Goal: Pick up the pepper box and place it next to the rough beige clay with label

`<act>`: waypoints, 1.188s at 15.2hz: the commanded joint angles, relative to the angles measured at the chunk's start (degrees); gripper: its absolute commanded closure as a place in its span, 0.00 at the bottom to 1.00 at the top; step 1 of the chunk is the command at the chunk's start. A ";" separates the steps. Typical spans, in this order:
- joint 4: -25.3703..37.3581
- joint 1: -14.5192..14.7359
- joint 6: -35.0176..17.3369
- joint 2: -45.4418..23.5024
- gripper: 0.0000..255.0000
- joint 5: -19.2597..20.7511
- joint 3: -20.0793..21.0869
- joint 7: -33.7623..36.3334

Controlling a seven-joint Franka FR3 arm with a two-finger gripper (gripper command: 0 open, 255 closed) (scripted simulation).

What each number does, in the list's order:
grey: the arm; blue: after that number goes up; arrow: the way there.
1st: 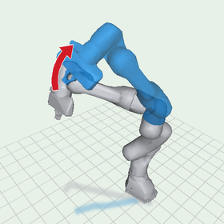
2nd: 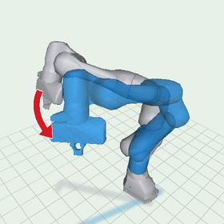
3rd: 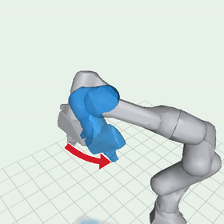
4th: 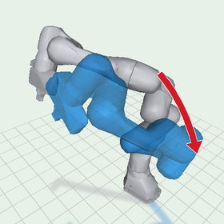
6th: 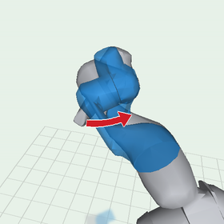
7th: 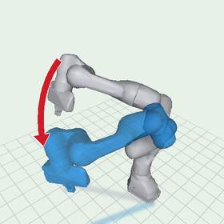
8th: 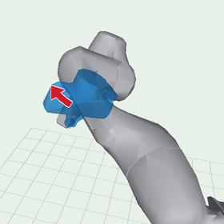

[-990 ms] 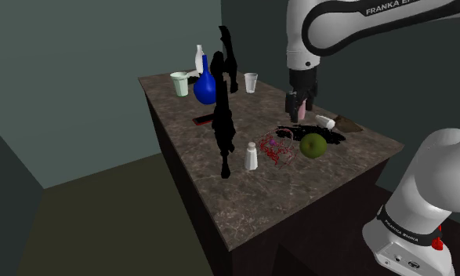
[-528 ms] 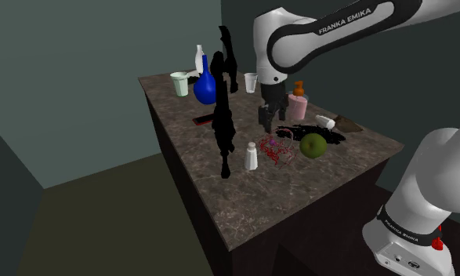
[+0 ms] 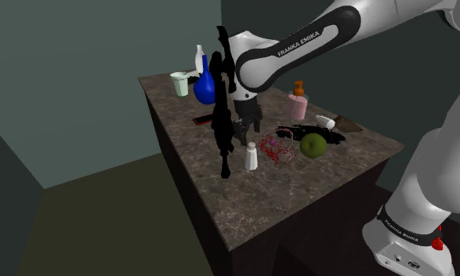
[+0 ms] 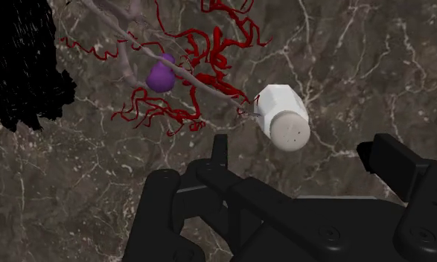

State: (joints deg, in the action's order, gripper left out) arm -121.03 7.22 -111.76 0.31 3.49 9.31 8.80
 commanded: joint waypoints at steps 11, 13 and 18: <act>-3.68 -0.02 -5.87 -2.23 0.00 0.55 -0.03 0.30; -3.68 -0.02 -5.87 -2.23 0.00 0.55 -0.03 0.30; -3.67 -0.02 -5.83 -2.21 1.00 0.54 -0.03 0.30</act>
State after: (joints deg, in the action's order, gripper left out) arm -124.67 7.20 -117.61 -1.88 4.03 9.28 9.10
